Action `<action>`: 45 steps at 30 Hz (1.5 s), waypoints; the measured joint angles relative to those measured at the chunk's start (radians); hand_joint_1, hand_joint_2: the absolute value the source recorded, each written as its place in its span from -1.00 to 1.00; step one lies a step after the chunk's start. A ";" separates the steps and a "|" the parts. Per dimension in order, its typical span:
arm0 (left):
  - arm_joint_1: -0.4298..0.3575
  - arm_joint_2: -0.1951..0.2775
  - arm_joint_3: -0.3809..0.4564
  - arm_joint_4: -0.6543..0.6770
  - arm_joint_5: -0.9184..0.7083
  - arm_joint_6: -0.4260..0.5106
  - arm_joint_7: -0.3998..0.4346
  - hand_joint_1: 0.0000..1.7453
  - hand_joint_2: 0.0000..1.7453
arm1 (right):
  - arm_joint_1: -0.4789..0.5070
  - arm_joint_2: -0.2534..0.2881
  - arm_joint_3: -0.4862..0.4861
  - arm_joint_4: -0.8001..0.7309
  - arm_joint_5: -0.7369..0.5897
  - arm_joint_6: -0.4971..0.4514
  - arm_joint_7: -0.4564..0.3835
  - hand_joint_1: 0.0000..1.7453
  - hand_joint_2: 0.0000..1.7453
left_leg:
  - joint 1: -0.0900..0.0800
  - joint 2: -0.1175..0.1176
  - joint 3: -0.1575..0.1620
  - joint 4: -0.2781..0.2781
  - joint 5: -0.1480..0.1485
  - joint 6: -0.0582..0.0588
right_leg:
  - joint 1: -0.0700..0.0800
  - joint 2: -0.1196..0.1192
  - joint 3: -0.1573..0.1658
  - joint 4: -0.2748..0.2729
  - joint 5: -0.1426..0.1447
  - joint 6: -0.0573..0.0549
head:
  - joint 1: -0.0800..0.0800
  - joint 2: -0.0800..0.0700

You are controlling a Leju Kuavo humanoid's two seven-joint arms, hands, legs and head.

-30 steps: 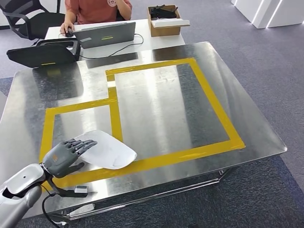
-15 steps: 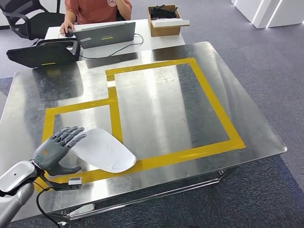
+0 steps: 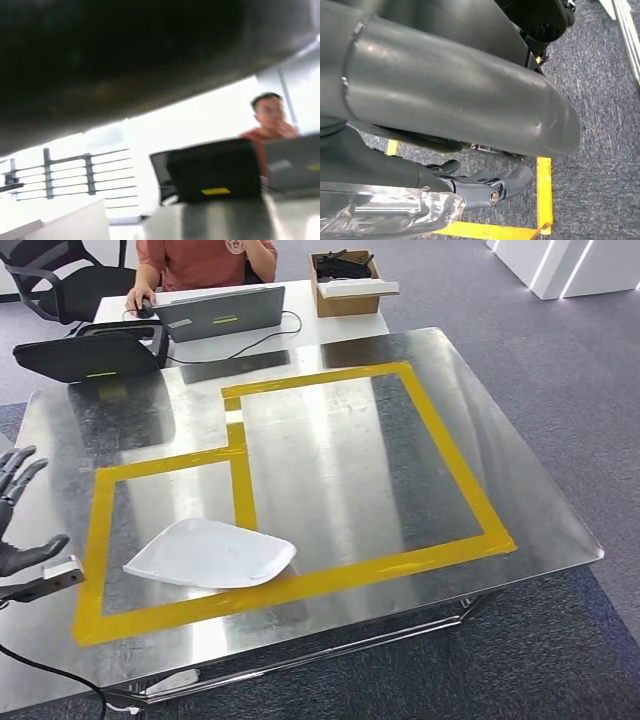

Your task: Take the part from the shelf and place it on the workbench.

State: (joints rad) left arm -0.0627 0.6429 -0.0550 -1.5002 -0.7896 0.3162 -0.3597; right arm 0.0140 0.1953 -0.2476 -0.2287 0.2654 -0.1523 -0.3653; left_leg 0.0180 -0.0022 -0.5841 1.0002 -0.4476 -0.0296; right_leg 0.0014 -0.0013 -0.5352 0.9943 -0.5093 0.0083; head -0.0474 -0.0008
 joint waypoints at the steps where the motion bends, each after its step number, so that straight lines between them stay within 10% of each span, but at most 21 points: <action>1: 0.011 0.001 0.036 -0.010 0.005 -0.001 -0.003 -1.00 -1.00 | 0.002 0.000 0.000 -0.003 0.000 -0.003 0.000 -1.00 -1.00 | 0.000 0.000 0.000 0.000 0.000 0.000 | 0.000 0.000 0.000 0.000 0.000 0.000 | 0.000 0.000; 10: 0.105 0.001 0.224 -0.057 0.027 0.003 -0.009 -1.00 -1.00 | 0.008 0.000 0.004 -0.017 0.009 -0.020 -0.002 -1.00 -1.00 | 0.000 0.000 0.000 0.000 -0.001 -0.001 | 0.000 -0.002 -0.009 0.000 -0.002 -0.001 | 0.000 0.000; 28: 0.169 0.000 0.293 -0.067 -0.026 -0.016 -0.005 -1.00 -1.00 | 0.023 0.003 0.010 -0.049 -0.005 -0.022 0.015 -1.00 -1.00 | -0.007 0.000 0.003 -0.007 0.001 0.023 | -0.011 -0.002 0.000 -0.001 -0.004 0.019 | 0.000 0.000; 34: 0.175 -0.010 0.293 -0.071 -0.027 -0.016 -0.005 -1.00 -1.00 | 0.027 0.003 0.009 -0.055 -0.006 -0.022 0.015 -1.00 -1.00 | 0.001 0.000 0.005 -0.019 0.009 0.033 | -0.012 0.000 -0.137 0.278 -0.133 0.026 | 0.005 0.000; 39: 0.176 -0.015 0.293 -0.071 -0.029 -0.021 0.000 -1.00 -1.00 | 0.028 0.003 0.009 -0.060 -0.014 -0.018 0.017 -1.00 -1.00 | 0.004 -0.002 0.005 -0.012 0.006 0.011 | -0.011 0.003 -0.016 0.027 -0.006 0.017 | 0.004 0.000; 45: 0.174 -0.015 0.291 -0.071 -0.031 -0.024 0.001 -1.00 -1.00 | 0.031 0.003 0.009 -0.066 -0.020 -0.013 0.020 -1.00 -1.00 | 0.006 -0.003 0.005 -0.016 0.013 -0.013 | -0.004 0.006 -0.005 0.009 0.000 -0.005 | 0.003 0.000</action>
State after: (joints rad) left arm 0.1114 0.6279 0.2365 -1.5709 -0.8205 0.2918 -0.3590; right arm 0.0455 0.1988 -0.2388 -0.2945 0.2457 -0.1656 -0.3449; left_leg 0.0235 -0.0057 -0.5787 0.9845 -0.4344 -0.0429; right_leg -0.0027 0.0051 -0.5407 1.0032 -0.5096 0.0038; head -0.0443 -0.0008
